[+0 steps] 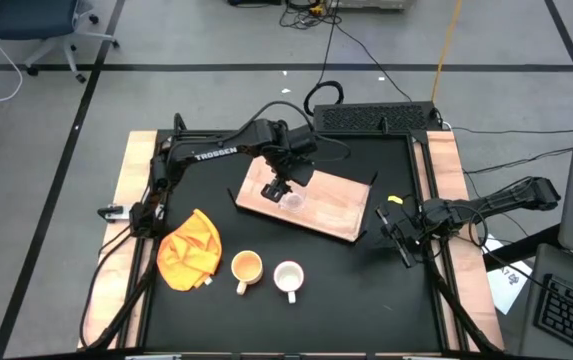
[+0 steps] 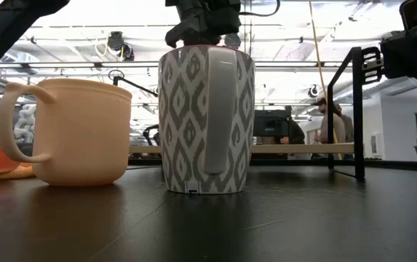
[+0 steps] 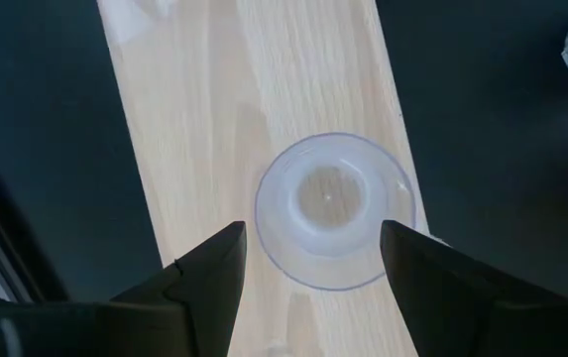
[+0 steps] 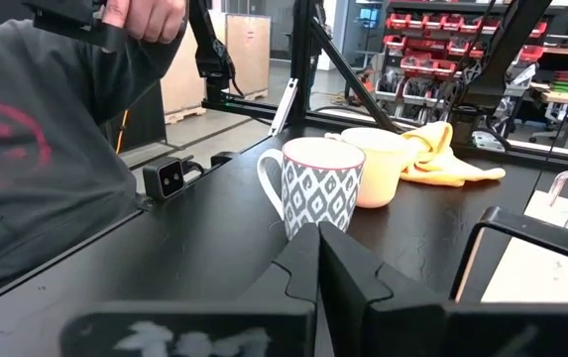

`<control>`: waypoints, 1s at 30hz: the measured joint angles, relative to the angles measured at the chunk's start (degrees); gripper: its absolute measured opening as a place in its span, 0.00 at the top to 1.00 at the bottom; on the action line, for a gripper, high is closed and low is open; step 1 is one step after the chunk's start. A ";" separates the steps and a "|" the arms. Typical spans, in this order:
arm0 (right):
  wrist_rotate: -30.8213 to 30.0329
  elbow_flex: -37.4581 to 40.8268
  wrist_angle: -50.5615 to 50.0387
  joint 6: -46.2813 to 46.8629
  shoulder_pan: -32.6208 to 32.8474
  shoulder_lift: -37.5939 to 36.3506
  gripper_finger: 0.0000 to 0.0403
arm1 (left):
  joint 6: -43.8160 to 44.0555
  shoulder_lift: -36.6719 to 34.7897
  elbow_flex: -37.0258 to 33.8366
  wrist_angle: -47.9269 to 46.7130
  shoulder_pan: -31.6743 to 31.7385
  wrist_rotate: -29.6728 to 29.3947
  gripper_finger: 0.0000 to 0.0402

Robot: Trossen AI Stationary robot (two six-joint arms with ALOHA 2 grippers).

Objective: Stack small to large cups/mugs on shelf
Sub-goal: Put the transparent mug on the shelf

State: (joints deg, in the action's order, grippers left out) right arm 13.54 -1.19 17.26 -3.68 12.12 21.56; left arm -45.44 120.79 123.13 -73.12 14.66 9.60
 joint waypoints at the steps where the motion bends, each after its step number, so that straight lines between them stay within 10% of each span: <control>1: 0.00 0.00 0.00 0.00 -0.01 0.00 1.00 | 0.18 0.00 0.00 0.00 -0.09 -0.04 0.41; 30: 0.00 0.02 -1.70 0.02 0.00 0.90 1.00 | -1.70 4.74 -0.04 2.96 0.52 -3.92 0.41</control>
State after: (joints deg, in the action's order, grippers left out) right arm 13.54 -1.17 15.55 -3.66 12.12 22.46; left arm -47.14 125.54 123.09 -70.16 15.18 5.68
